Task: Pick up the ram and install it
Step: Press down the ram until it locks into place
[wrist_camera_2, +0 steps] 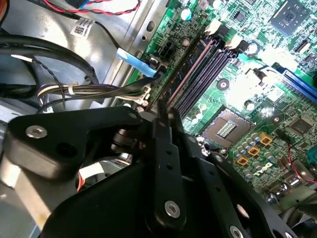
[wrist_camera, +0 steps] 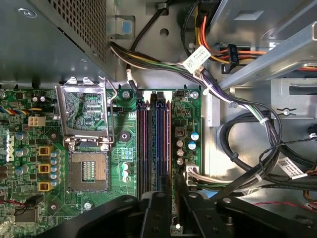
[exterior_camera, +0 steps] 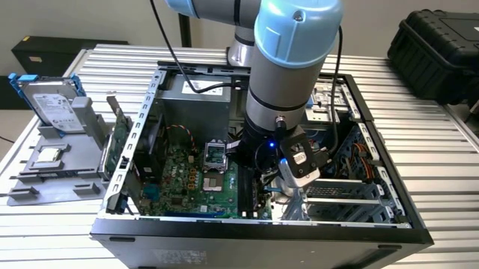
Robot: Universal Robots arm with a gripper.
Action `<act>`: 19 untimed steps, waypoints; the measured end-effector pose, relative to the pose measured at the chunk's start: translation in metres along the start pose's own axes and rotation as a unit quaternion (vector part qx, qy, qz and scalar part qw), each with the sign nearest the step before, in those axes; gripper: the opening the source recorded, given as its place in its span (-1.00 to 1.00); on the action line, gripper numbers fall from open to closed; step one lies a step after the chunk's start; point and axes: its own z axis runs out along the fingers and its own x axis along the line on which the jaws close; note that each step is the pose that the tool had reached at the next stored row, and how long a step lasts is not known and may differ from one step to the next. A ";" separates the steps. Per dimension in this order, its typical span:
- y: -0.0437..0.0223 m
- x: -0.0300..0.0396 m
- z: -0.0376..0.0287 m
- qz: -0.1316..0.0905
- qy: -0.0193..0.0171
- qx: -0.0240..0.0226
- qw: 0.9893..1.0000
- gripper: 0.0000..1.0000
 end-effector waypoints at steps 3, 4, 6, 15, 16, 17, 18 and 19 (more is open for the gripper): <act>0.0000 0.0000 0.0000 0.000 0.000 0.000 1.000 -1.00; 0.0000 0.0000 0.0000 0.000 0.000 0.000 1.000 -1.00; 0.0000 0.0000 0.0000 0.000 0.000 0.000 1.000 -1.00; 0.0000 0.0000 -0.0001 -0.001 0.000 -0.001 1.000 -1.00; -0.0001 0.0001 -0.0006 -0.004 0.000 -0.001 1.000 -1.00; 0.0000 0.0001 -0.0014 -0.009 0.001 -0.001 1.000 -1.00; 0.0001 0.0001 -0.0021 -0.016 0.001 -0.001 1.000 -1.00; 0.0002 0.0000 -0.0027 -0.024 0.002 -0.001 1.000 -1.00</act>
